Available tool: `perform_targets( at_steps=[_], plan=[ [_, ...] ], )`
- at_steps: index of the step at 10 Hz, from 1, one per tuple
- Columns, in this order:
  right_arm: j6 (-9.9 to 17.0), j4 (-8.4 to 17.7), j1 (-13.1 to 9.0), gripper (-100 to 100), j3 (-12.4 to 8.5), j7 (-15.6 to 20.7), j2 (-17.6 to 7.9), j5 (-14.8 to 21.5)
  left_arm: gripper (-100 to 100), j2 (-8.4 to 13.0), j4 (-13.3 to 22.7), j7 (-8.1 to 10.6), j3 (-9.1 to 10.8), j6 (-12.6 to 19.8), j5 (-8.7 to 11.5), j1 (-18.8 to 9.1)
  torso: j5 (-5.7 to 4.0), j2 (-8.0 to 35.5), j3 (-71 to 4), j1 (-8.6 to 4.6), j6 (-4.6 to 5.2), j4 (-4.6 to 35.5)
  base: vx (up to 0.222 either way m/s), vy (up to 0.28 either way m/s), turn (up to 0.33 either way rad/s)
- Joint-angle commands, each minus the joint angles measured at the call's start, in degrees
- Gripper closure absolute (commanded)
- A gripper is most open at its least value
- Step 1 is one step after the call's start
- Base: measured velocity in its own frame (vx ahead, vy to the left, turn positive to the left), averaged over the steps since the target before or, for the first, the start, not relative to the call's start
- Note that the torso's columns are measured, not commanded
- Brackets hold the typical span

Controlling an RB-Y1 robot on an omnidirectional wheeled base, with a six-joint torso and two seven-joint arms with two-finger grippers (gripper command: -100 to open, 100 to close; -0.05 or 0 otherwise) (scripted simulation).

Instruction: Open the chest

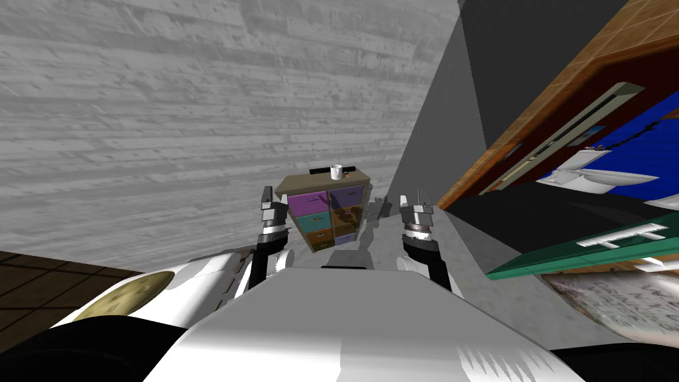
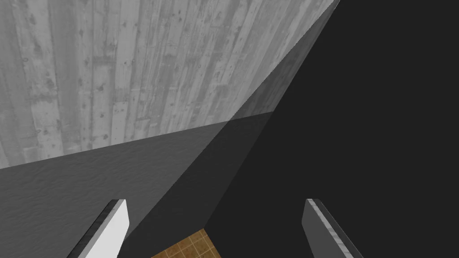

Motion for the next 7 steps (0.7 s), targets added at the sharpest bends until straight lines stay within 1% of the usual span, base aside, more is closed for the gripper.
perform_targets(
  at_steps=[1,3,7],
  plan=[
    [0.0,0.0,0.0,0,0.0,0.0,0.0,0.0,0,0.0,0.0,0.00,0.00,0.0,0.0,0.0,0.00,2.3,-4.7,0.00,0.00,2.3,0.000,0.000,0.000],
    [0.0,0.0,0.0,0,0.0,0.0,0.0,0.0,0,0.0,0.0,0.00,0.00,0.0,0.0,0.0,0.00,10.0,-20.1,0.00,0.00,10.1,0.000,0.000,0.000],
    [0.0,0.0,0.0,0,0.0,0.0,0.0,0.0,0,0.0,0.0,0.00,0.00,0.0,0.0,0.0,0.00,26.9,-53.8,0.00,0.00,26.9,0.000,0.000,0.000]
  ],
)
